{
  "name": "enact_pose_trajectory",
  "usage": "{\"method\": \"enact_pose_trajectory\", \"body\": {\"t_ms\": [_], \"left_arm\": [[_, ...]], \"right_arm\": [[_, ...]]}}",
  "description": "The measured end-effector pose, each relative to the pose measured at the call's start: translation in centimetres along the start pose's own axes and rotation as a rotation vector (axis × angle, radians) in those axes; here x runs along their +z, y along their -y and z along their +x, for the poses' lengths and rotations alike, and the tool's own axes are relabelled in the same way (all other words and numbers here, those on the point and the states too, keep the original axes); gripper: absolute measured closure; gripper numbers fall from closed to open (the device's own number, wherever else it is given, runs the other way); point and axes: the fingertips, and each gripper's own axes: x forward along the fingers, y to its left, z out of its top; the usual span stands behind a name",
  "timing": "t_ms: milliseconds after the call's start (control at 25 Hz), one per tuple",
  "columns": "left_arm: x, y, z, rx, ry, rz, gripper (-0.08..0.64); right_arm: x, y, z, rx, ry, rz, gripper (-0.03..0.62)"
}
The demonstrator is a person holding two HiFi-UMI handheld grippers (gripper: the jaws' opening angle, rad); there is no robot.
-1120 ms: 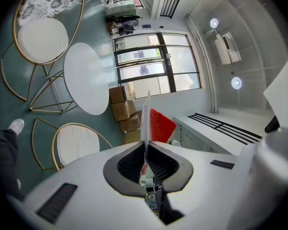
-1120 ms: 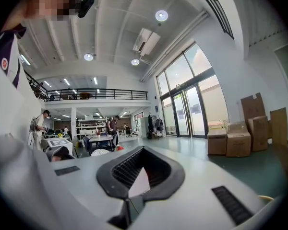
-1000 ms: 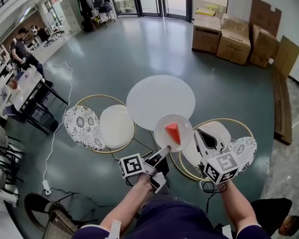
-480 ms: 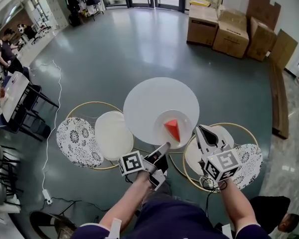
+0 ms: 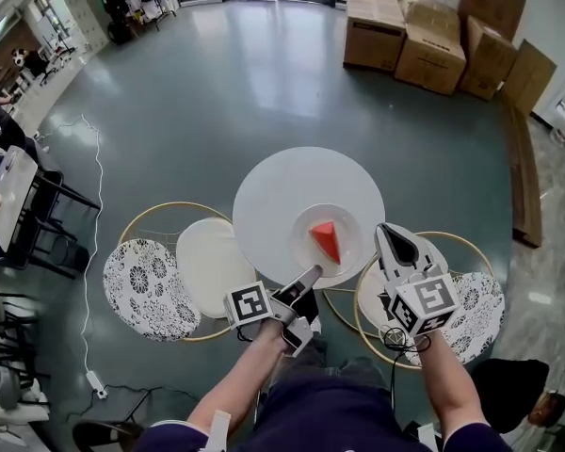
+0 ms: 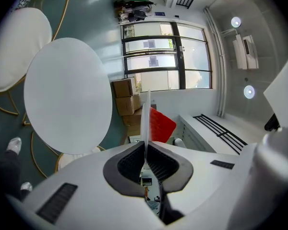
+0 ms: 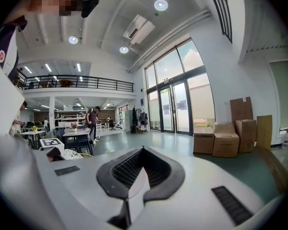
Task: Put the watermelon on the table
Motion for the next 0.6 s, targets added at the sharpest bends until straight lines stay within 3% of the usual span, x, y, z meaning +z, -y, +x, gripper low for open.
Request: {"method": "enact_pose_trajectory", "body": {"t_ms": [280, 600], "left_arm": [[1.2, 0.0, 0.7, -0.001, 0.008, -0.035, 0.545], [2.0, -1.0, 1.9, 0.009, 0.035, -0.008, 0.545]], "right_arm": [[-0.8, 0.0, 2.0, 0.016, -0.020, 0.005, 0.589], [-1.3, 1.2, 3.2, 0.031, -0.017, 0.036, 0.588]]}}
